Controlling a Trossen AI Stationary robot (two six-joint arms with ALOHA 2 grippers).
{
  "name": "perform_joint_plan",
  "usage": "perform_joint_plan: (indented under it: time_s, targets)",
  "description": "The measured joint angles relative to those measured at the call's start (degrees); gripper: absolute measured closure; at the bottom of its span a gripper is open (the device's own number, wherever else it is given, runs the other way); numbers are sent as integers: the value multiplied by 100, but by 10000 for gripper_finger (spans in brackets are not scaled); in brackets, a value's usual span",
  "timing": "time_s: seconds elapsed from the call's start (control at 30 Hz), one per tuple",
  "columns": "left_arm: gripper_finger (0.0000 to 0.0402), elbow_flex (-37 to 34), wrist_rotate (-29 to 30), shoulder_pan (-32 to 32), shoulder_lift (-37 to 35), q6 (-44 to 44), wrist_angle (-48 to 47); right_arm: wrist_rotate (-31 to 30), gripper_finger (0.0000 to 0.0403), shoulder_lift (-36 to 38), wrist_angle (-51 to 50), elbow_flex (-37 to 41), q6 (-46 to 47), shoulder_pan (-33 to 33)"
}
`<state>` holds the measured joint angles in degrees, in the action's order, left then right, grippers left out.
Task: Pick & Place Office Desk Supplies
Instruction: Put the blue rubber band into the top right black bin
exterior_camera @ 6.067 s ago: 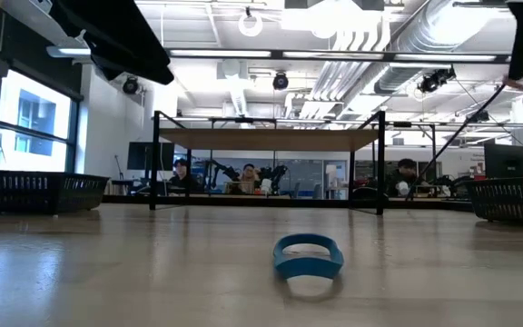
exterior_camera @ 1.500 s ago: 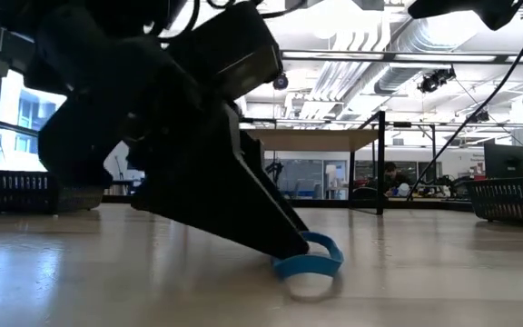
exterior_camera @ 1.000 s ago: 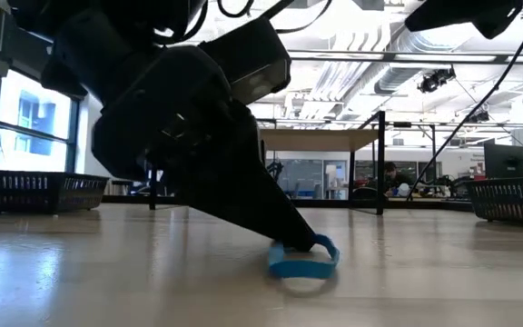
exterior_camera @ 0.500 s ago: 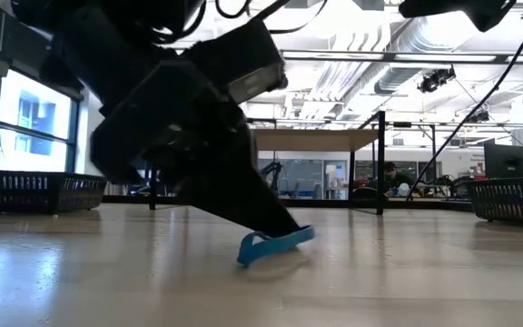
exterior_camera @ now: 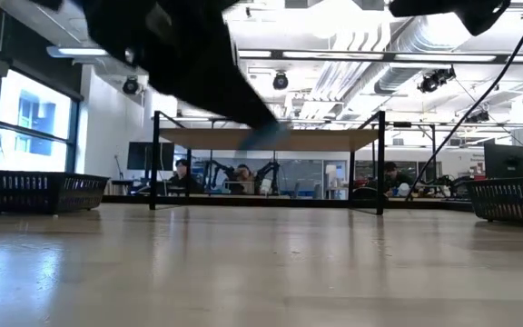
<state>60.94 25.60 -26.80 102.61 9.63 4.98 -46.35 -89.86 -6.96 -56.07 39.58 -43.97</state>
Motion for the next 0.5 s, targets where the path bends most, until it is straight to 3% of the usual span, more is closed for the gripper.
perform_joint_plan:
  time_s: [0.1, 0.37, 0.5]
  targets:
    - [401, 105, 329, -65, -296, -108, -242, 10, 244, -299, 537, 0, -445, 59]
    - [401, 668, 522, -88, -700, -288, -770, 64, 244, -1070, 2268, 0, -1439, 358]
    - [401, 802, 749, -119, -690, -737, -778, 680, 244, -1372, 2919, 2, -1772, 579]
